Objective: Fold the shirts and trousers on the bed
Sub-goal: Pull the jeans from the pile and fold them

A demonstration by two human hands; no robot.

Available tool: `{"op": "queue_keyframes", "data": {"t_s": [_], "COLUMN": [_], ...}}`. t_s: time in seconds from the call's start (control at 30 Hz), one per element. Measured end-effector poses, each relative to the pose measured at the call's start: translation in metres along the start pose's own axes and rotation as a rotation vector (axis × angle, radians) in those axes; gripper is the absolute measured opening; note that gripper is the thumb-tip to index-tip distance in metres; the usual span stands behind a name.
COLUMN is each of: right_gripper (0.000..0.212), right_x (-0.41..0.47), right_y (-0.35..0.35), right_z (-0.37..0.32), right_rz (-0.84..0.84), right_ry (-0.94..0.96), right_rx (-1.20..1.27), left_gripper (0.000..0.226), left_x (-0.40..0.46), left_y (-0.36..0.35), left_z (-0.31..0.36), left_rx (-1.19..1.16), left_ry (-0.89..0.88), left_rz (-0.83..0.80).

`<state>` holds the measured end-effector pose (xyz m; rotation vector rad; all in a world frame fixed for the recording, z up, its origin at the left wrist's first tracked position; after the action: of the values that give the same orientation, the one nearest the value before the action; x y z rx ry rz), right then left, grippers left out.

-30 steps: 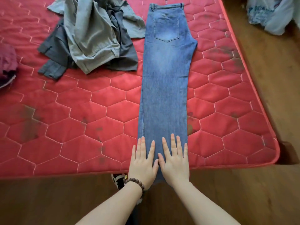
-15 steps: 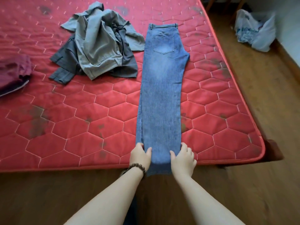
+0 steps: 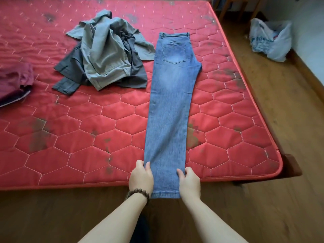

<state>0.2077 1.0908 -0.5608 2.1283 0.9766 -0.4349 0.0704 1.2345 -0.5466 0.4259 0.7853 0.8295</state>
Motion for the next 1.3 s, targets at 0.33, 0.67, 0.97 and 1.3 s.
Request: {"op": "queue_keyframes", "data": {"t_s": [0.33,0.67,0.97,1.3], "right_gripper": [0.035,0.023,0.022,0.041], "right_x": [-0.004,0.019,0.008,-0.011], "right_y": [-0.015,0.009,0.004,0.014], "right_z": [0.013,-0.007,-0.014,-0.007], "right_rz": [-0.026,0.079,-0.022,-0.207], "right_ry": [-0.031,0.055,-0.022,0.058], "right_rx": [-0.084,-0.214,-0.124,0.006], "left_gripper": [0.023,0.028,0.027,0.033], "left_x": [0.001,0.039,0.033,0.010], "left_y": [-0.008,0.013,0.005,0.015], "left_z": [-0.029,-0.004,-0.011,-0.013], "left_rx": [0.041,0.140,-0.015,-0.144], "left_ry": [0.053,0.026,0.046,-0.016], "left_rz": [-0.118,-0.066,-0.213,-0.376]}}
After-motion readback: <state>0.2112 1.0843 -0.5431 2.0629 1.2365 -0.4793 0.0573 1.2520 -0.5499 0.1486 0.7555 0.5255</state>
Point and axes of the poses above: each hand's wrist, its own x-axis towards the middle knuckle, its own y-axis out of the back of the hand, z = x × y, the point moved 7 cm from there along x, towards the middle knuckle, and after that the axes turned 14 degrees about -z, right-handed, at the moved point
